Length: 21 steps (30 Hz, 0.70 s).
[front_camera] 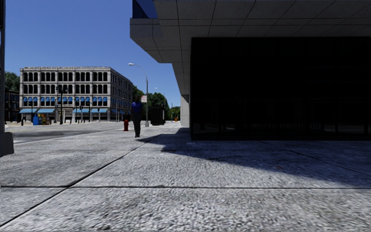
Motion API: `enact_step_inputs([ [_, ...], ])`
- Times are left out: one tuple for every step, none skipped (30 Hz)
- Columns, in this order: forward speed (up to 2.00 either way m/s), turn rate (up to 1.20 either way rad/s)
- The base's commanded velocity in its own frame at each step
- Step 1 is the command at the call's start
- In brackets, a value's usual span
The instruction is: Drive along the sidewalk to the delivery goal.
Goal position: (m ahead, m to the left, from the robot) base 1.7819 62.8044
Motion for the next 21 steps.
enact_step_inputs([
  [1.69,0.0],
  [1.69,0.0],
  [1.69,0.0],
  [1.69,0.0],
  [1.69,0.0],
  [1.69,0.0],
  [1.69,0.0],
  [1.69,0.0],
  [1.69,0.0],
  [1.69,0.0],
  [1.69,0.0],
  [1.69,0.0],
  [1.69,0.0],
  [1.69,0.0],
  [1.69,0.0],
  [1.69,0.0],
  [1.69,0.0],
  [1.69,0.0],
  [1.69,0.0],
  [1.69,0.0],
  [1.69,0.0],
])
